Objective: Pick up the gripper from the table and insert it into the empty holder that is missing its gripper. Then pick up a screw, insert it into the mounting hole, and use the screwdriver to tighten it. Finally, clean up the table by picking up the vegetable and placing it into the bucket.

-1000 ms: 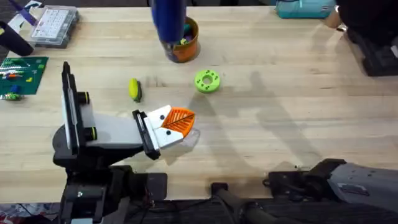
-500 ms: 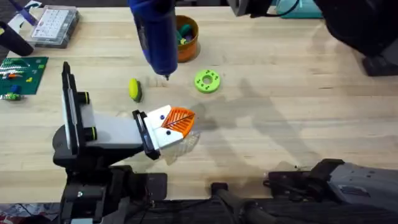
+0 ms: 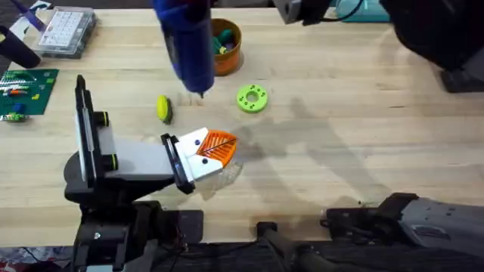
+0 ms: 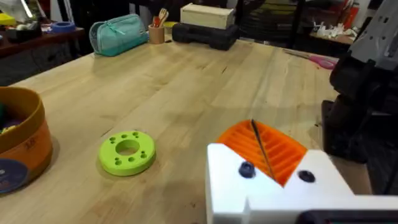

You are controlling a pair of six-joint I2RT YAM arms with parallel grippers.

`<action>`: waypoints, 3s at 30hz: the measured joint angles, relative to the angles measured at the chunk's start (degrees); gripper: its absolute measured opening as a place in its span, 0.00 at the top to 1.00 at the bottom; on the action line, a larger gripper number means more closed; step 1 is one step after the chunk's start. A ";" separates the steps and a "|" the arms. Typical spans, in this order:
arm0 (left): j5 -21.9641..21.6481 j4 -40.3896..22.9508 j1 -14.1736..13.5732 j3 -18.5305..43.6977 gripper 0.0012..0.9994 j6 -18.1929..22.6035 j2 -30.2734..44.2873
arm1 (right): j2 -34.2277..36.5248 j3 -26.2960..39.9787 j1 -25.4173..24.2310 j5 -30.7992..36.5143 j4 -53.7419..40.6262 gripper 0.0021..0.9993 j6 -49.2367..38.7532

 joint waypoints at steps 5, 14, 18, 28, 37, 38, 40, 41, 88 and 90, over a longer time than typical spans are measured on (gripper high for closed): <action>0.01 0.00 0.00 0.00 0.99 0.00 0.00 | 0.00 0.00 1.71 -0.32 -0.28 0.98 -1.19; 0.01 0.00 0.00 0.00 0.99 0.00 0.00 | 0.00 -2.11 1.98 -0.57 -0.04 0.98 -2.56; 0.01 0.00 0.00 0.00 0.99 0.00 0.00 | 0.00 -4.41 2.00 -0.57 2.08 0.98 -2.74; 0.01 0.00 0.00 0.00 0.99 0.00 0.00 | 0.00 -8.80 3.59 -0.57 5.42 0.98 -2.71; 0.01 0.00 0.00 0.00 0.99 0.00 0.00 | 0.00 -11.06 4.68 -0.13 5.73 0.98 -2.75; 0.01 0.00 0.00 0.00 0.99 0.00 0.00 | 0.00 -11.40 4.81 0.05 6.04 0.98 -2.72; 0.01 0.00 0.00 0.00 0.99 0.00 0.00 | 0.00 -12.24 4.89 0.39 7.09 0.98 -2.75; 0.01 0.00 0.00 0.00 0.99 0.00 0.01 | 0.00 -12.61 4.89 0.61 7.39 0.98 -2.73; 0.01 0.00 0.00 0.00 0.99 0.00 0.00 | 4.02 -13.60 7.05 2.29 9.40 0.98 -3.40; 0.01 0.00 0.00 0.00 0.99 0.00 0.00 | 4.02 -13.60 7.05 2.29 9.38 0.98 -3.61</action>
